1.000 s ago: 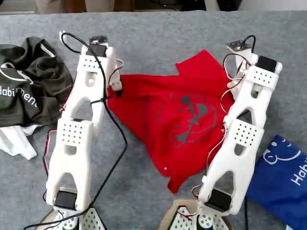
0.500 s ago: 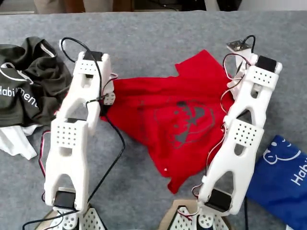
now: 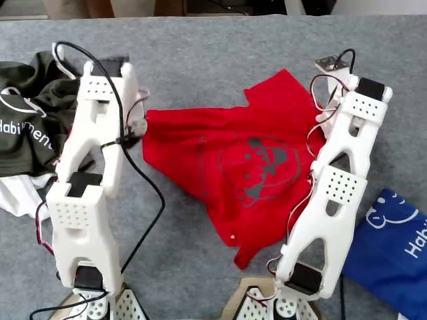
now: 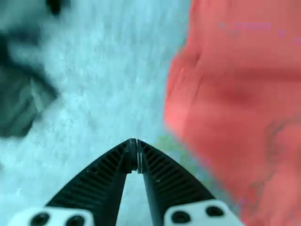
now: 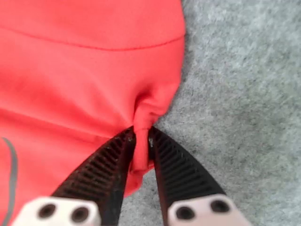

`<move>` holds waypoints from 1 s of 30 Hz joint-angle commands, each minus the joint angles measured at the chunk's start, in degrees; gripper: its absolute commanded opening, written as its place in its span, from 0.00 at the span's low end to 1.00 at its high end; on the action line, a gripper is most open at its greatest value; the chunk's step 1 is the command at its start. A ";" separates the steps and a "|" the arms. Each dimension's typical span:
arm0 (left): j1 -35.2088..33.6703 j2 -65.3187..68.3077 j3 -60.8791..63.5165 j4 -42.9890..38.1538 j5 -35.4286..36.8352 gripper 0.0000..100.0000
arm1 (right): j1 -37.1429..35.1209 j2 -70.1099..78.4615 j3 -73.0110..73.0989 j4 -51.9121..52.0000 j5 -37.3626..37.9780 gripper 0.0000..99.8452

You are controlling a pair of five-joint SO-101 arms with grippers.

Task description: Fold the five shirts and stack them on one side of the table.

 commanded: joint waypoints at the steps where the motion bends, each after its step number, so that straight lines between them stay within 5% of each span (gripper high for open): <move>1: -0.09 -0.22 -8.97 -9.23 5.98 0.07 | -0.31 0.04 -1.27 -1.05 -0.35 0.01; 6: -0.53 8.57 -14.33 -14.33 13.71 0.26 | -0.31 0.04 -1.27 -1.05 -0.35 0.01; 20: -0.53 34.95 -40.26 -13.89 13.80 0.23 | -0.31 0.04 -1.27 -1.05 -0.35 0.01; 30: -2.37 39.52 -43.34 -10.99 14.77 0.14 | -0.31 0.04 -1.27 -1.05 -0.35 0.01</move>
